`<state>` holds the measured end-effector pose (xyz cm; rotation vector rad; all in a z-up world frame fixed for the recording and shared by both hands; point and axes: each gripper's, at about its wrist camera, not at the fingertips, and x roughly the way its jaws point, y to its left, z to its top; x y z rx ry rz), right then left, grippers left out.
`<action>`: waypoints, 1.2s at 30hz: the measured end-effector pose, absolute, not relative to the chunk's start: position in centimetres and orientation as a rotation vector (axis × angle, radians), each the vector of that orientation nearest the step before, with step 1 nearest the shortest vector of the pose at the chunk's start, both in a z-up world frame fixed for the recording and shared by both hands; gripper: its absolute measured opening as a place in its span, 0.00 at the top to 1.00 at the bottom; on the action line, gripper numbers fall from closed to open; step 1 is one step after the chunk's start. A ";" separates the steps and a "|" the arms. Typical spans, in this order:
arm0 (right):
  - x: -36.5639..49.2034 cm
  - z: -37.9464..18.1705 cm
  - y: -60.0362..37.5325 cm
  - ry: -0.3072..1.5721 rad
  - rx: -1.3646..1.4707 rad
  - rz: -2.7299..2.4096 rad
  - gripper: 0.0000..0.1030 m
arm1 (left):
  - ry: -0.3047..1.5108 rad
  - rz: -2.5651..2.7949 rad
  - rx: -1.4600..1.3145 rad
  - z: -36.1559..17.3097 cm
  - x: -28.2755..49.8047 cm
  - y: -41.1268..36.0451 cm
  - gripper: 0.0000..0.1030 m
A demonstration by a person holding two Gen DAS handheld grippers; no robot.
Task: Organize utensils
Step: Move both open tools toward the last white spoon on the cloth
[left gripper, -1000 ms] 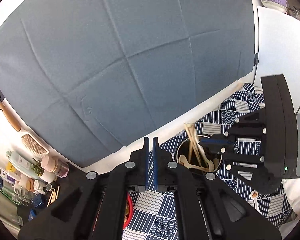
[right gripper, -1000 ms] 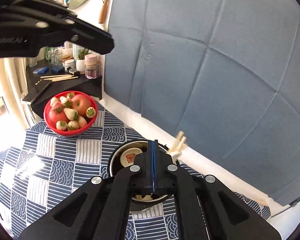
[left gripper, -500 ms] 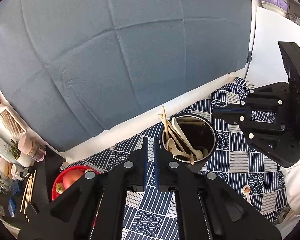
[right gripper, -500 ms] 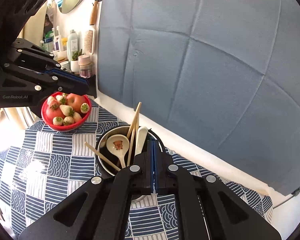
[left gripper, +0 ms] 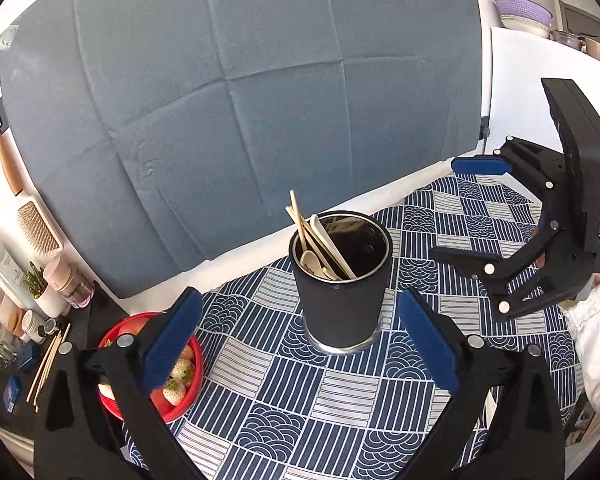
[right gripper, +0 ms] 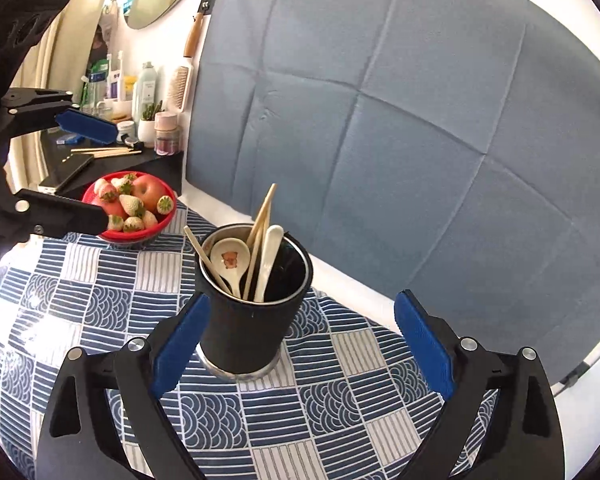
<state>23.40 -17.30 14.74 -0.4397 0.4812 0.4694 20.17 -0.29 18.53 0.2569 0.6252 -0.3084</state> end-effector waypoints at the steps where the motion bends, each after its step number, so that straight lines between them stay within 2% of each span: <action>1: 23.1 14.5 -17.6 0.473 -0.452 0.450 0.14 | 0.623 -0.309 0.258 18.3 19.5 -0.4 0.06; 12: 21.3 10.5 -20.6 0.578 -0.459 0.438 0.13 | 0.634 -0.392 0.262 14.0 14.5 -3.4 0.06; 36: 17.6 2.3 -24.5 0.738 -0.552 0.512 0.13 | 0.888 -0.527 0.245 2.9 9.6 -10.9 0.06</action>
